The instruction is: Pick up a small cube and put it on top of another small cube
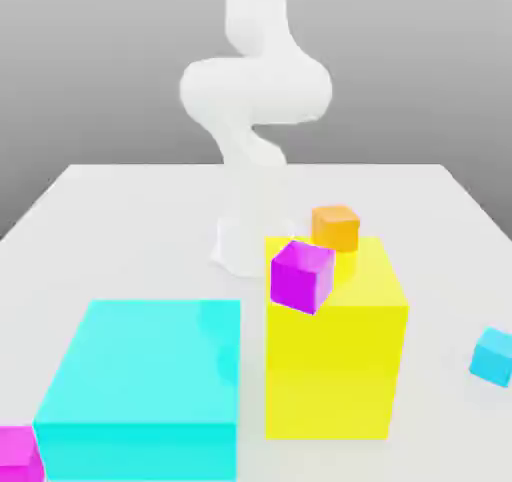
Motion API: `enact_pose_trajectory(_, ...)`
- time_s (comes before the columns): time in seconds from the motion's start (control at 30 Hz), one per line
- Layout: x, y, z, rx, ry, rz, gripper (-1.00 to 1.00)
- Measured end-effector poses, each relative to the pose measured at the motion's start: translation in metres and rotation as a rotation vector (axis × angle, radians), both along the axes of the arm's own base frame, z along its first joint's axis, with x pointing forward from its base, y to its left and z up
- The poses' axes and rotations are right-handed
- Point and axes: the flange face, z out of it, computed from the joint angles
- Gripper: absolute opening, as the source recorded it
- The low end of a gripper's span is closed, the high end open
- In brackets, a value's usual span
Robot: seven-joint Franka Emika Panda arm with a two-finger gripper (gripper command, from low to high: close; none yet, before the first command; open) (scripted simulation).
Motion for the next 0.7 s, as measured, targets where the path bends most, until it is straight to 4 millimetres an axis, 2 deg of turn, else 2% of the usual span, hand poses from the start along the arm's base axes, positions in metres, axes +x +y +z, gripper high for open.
enact_pose_trajectory(0.17, 0.041, 0.049, -0.062, 0.051, 0.104, -0.080, 0.00)
enact_pose_trajectory(0.37, 0.070, 0.108, -0.142, 0.100, 0.217, -0.170, 0.00)
enact_pose_trajectory(0.53, 0.077, 0.156, -0.213, 0.135, 0.309, -0.242, 0.00)
enact_pose_trajectory(0.7, 0.069, 0.202, -0.283, 0.165, 0.399, -0.315, 0.00)
